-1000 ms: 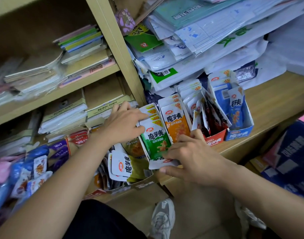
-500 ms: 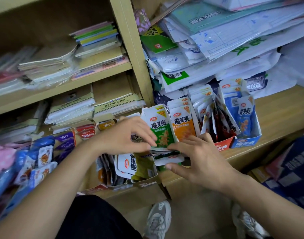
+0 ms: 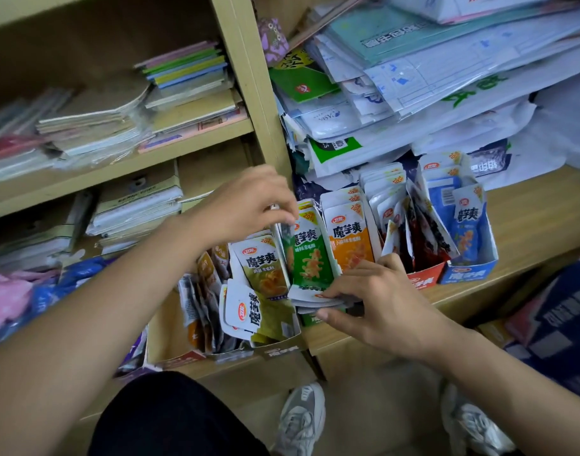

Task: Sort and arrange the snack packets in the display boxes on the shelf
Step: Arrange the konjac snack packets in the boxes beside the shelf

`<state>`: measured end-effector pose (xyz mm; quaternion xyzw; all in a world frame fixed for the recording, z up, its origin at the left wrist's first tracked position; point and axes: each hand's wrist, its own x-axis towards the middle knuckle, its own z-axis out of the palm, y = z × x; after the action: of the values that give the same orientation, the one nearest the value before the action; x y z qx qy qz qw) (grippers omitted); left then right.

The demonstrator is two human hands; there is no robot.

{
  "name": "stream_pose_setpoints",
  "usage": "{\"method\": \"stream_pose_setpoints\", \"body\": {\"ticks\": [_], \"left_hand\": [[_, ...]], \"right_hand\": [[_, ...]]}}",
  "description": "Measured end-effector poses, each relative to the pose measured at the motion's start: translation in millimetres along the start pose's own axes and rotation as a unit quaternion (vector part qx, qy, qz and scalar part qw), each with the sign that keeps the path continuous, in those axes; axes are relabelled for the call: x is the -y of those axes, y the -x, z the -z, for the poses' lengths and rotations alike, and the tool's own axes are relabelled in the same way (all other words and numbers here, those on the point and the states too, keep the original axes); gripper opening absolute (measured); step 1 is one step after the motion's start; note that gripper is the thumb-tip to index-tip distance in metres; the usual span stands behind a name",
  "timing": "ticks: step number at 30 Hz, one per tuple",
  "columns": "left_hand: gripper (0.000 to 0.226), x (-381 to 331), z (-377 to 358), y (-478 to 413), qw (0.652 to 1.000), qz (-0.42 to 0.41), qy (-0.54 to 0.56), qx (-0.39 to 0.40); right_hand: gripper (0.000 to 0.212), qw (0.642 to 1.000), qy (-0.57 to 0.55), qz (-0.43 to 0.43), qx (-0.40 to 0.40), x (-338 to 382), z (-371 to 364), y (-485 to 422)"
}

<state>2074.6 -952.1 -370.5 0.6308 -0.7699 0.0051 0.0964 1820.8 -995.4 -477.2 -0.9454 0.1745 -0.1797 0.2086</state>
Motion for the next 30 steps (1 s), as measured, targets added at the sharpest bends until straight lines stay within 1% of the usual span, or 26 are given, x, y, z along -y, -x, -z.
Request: {"method": "stream_pose_setpoints", "body": {"ticks": [2, 5, 9, 11, 13, 15, 17, 18, 19, 21, 22, 23, 24, 25, 26, 27, 28, 30], "left_hand": [[0.006, -7, 5, -9, 0.998, 0.038, 0.047, -0.007], [0.01, -13, 11, -8, 0.992, 0.061, 0.107, -0.001], [0.008, -21, 14, 11, 0.976, 0.086, 0.201, 0.016], [0.004, -27, 16, 23, 0.96, 0.104, 0.257, 0.031], [0.006, -33, 16, 39, 0.946, 0.118, 0.295, 0.063], [0.013, -39, 13, 55, 0.933, 0.119, 0.318, 0.121], [0.019, -42, 10, 66, 0.921, 0.109, 0.325, 0.185], [0.019, -41, 7, 68, 0.917, 0.108, 0.332, 0.193], [0.018, -39, 5, 67, 0.914, 0.115, 0.348, 0.176], [0.02, -29, -4, 60, 0.914, 0.157, 0.369, 0.067], [0.019, -24, -10, 54, 0.921, 0.176, 0.347, 0.008], [0.019, -19, -18, 46, 0.94, 0.181, 0.287, -0.033], [0.021, -14, -26, 38, 0.965, 0.175, 0.192, -0.045], [0.027, -13, -34, 30, 0.982, 0.167, 0.089, -0.023], [0.035, -13, -40, 24, 0.987, 0.161, -0.006, 0.019], [0.042, -14, -45, 17, 0.983, 0.16, -0.074, 0.054], [0.047, -14, -50, 11, 0.979, 0.157, -0.11, 0.071], [0.046, -17, -54, 3, 0.979, 0.152, -0.125, 0.05]], "right_hand": [[0.048, 1.0, 0.001, 0.008, -0.009, -1, -1, 1], [0.043, 1.0, 0.001, 0.01, -0.028, -1, 0, 2], [0.043, 0.999, -0.004, 0.002, -0.039, 2, 0, 2], [0.042, 0.998, -0.014, -0.01, -0.054, 3, -1, 2], [0.042, 0.997, -0.023, -0.021, -0.071, 5, -1, 3], [0.048, 0.995, -0.041, -0.036, -0.081, 6, 0, 4], [0.063, 0.997, -0.031, -0.042, -0.059, 6, 2, 4], [0.069, 0.999, -0.008, -0.034, -0.038, 7, 3, 4], [0.07, 0.999, 0.021, -0.021, -0.016, 7, 2, 4], [0.066, 0.998, 0.056, 0.003, 0.024, 8, 1, 5], [0.066, 0.998, 0.059, 0.006, 0.039, 7, 1, 5], [0.066, 0.997, 0.055, 0.004, 0.048, 7, 1, 5], [0.066, 0.997, 0.05, 0.002, 0.055, 7, 1, 5], [0.066, 0.997, 0.046, 0.0, 0.059, 7, 1, 4], [0.066, 0.997, 0.044, -0.001, 0.061, 6, 1, 3], [0.066, 0.997, 0.044, -0.002, 0.061, 6, 1, 3], [0.066, 0.997, 0.046, -0.004, 0.061, 6, 0, 2], [0.067, 0.996, 0.057, -0.007, 0.069, 7, 0, 1]]}}
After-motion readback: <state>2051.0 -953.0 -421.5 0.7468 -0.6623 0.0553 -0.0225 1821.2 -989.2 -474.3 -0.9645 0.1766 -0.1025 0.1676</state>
